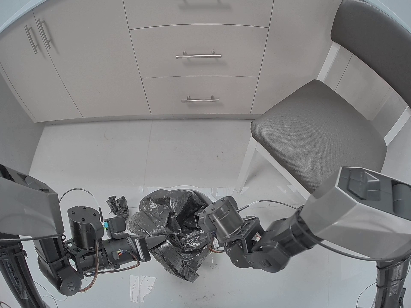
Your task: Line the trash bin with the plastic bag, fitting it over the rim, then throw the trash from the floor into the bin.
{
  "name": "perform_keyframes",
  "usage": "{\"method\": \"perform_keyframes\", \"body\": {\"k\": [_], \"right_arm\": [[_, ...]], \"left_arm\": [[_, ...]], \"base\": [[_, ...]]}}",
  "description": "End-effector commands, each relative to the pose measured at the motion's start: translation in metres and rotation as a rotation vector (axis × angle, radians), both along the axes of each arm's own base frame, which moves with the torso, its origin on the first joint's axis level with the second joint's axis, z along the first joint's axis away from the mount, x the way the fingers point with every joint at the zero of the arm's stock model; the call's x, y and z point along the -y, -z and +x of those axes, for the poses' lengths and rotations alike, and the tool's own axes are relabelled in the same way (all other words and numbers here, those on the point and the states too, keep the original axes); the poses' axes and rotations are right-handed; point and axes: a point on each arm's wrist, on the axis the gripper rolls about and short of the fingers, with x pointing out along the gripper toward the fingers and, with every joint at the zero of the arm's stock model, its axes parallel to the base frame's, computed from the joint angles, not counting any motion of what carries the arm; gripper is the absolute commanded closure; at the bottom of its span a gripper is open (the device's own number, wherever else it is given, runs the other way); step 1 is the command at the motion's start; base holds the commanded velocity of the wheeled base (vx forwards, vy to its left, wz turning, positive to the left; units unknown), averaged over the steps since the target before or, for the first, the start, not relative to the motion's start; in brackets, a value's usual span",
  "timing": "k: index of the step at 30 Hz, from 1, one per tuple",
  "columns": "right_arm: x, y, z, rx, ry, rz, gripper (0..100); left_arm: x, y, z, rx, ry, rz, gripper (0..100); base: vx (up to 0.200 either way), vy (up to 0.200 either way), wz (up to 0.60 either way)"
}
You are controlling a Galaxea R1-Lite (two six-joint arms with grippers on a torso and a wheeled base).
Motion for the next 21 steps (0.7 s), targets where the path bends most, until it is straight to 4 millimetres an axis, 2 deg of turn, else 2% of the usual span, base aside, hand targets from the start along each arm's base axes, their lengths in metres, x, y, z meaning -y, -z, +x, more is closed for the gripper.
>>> {"method": "perform_keyframes", "body": {"k": [1, 5, 6, 8, 10, 12, 15, 21], "right_arm": [[0.029, -0.032, -0.042, 0.001, -0.022, -0.009, 0], [0.034, -0.023, -0.066, -0.028, -0.069, -0.044, 0], [0.034, -0.023, -0.066, -0.028, -0.069, -0.044, 0], [0.027, -0.009, -0.063, -0.027, -0.077, -0.046, 0], [0.025, -0.004, -0.061, -0.023, -0.080, -0.046, 0], [0.014, 0.011, -0.055, -0.017, -0.091, -0.054, 0], [0.007, 0.022, -0.050, -0.022, -0.103, -0.077, 0], [-0.005, 0.026, -0.051, -0.026, -0.139, -0.066, 0]], "left_arm": [[0.000, -0.009, 0.000, 0.012, -0.014, -0.040, 100], [0.001, -0.008, 0.000, 0.010, -0.011, -0.039, 100], [0.001, -0.008, 0.000, 0.010, -0.011, -0.039, 100], [0.001, -0.009, 0.000, 0.010, -0.010, -0.039, 100], [0.001, -0.009, 0.000, 0.010, -0.010, -0.041, 100], [0.000, -0.009, -0.001, 0.010, -0.013, -0.041, 100], [0.000, -0.010, 0.000, 0.013, -0.015, -0.042, 100], [0.000, -0.009, 0.001, 0.013, -0.015, -0.042, 100]], "base": [[0.000, 0.000, 0.00], [0.000, 0.000, 0.00], [0.000, 0.000, 0.00], [0.000, 0.000, 0.00], [0.000, 0.000, 0.00], [0.000, 0.000, 0.00], [0.000, 0.000, 0.00], [0.000, 0.000, 0.00]]}}
